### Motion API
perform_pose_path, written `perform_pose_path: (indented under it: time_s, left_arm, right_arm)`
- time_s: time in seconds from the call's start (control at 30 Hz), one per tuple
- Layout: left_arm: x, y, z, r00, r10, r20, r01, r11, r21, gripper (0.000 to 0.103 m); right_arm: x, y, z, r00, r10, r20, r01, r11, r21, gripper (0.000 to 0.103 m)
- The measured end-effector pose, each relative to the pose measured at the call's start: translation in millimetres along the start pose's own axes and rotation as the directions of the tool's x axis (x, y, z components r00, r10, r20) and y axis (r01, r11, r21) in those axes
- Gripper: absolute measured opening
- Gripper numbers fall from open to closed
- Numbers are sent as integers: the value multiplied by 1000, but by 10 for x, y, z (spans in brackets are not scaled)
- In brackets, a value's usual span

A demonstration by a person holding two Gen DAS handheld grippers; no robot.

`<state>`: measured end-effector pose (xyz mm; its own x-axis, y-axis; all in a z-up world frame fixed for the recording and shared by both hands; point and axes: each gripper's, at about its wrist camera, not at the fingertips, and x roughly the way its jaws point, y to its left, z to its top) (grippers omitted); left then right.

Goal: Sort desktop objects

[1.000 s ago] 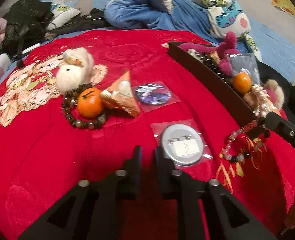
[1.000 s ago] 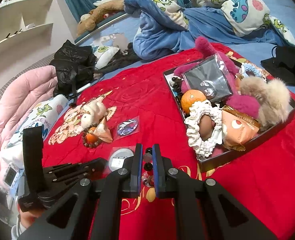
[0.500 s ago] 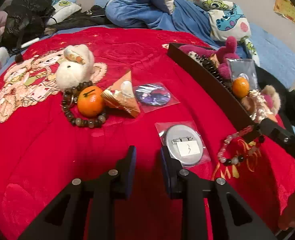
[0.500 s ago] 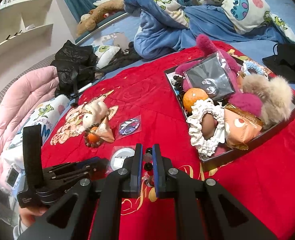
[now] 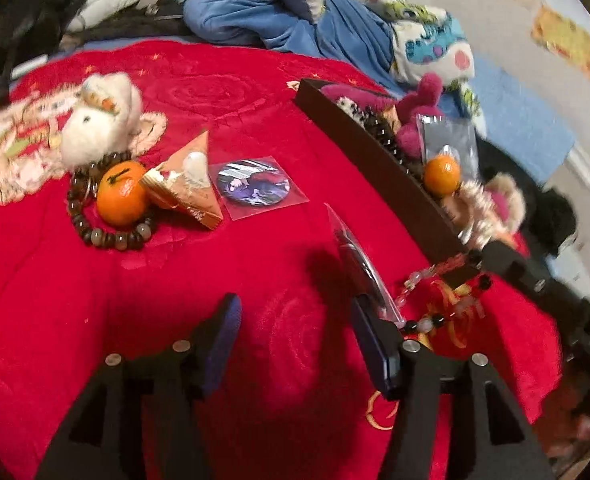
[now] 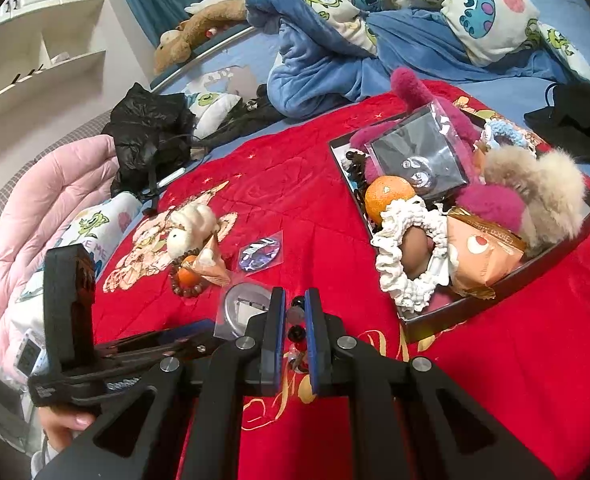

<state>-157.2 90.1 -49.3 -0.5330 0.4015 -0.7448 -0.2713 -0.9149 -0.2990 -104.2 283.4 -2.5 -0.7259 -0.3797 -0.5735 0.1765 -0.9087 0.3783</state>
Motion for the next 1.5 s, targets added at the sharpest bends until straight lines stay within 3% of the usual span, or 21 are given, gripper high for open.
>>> perform_pose_path:
  time_s: [0.2, 0.5, 0.87, 1.13, 1.5]
  left_arm:
    - [44, -172, -28, 997, 82, 12, -83, 993, 87, 59]
    - [-78, -142, -67, 999, 37, 19, -38, 997, 60, 58]
    - [-107, -203, -85, 999, 36, 29, -38, 997, 62, 59]
    - [-80, -294, -116, 997, 68, 29, -71, 994, 84, 59]
    - [-88, -382, -110, 998, 43, 48, -47, 996, 80, 59]
  right_arm:
    - [5, -2, 0, 1000, -5, -2, 5, 1000, -6, 10]
    - [-26, -22, 0, 1000, -4, 7, 4, 1000, 1, 10]
    - [-238, -59, 82, 998, -2, 66, 2, 1000, 5, 10]
    - [-231, -59, 54, 999, -17, 51, 18, 1000, -10, 10]
    - [-252, -74, 60, 998, -16, 55, 17, 1000, -14, 10]
